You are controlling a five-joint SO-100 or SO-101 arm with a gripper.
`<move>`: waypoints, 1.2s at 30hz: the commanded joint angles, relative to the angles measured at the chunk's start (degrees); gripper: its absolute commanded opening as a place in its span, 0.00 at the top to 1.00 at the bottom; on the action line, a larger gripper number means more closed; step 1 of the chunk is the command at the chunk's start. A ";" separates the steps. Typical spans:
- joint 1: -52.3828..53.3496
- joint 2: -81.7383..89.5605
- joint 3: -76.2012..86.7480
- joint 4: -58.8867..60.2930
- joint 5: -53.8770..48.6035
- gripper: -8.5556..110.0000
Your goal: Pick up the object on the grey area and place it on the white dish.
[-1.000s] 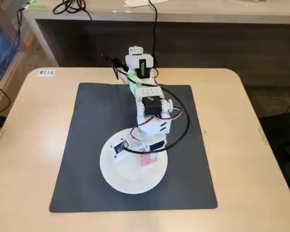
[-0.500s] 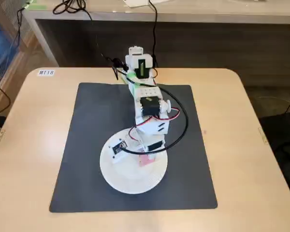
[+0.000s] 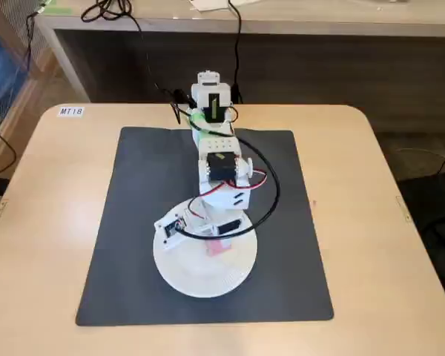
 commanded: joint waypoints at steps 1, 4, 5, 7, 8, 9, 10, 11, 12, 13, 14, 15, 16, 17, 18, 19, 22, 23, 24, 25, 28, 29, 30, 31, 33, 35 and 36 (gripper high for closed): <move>-0.18 1.14 -2.72 0.35 -0.26 0.70; -0.18 1.58 -2.81 0.35 0.00 0.67; -0.18 1.67 -2.81 0.35 0.00 0.66; -0.18 1.93 -2.72 0.35 0.00 0.64; -0.18 2.11 -2.64 0.35 0.09 0.64; -0.18 2.37 -2.37 0.35 0.09 0.64; -0.18 2.46 -2.37 0.44 0.09 0.63; -0.18 2.55 -2.37 0.44 0.18 0.63; -0.18 2.64 -2.37 0.44 0.18 0.63; -0.26 2.81 -2.37 0.44 0.18 0.62; -0.26 2.90 -2.37 0.44 0.18 0.61; -0.26 2.99 -2.37 0.44 0.18 0.61; -0.26 3.16 -2.37 0.44 0.26 0.60; -0.26 3.43 -2.37 0.44 0.26 0.60; -0.26 3.69 -2.37 0.44 0.26 0.59; -0.26 3.96 -2.37 0.44 0.26 0.58; 0.00 5.10 -2.20 0.53 0.26 0.56; 0.09 5.62 -1.93 0.53 0.35 0.55; 0.18 6.42 -1.23 0.53 0.44 0.54; 0.35 7.38 0.00 0.53 0.62 0.54; 0.88 10.37 3.96 0.53 0.62 0.53; 0.88 11.16 4.66 0.53 0.44 0.52; 0.88 11.95 5.10 0.53 0.26 0.52; 0.88 12.74 5.45 0.53 0.26 0.52; 0.88 14.59 6.42 0.53 0.44 0.51; 0.97 17.05 8.96 0.53 0.62 0.51; 1.05 18.46 10.81 0.53 0.70 0.50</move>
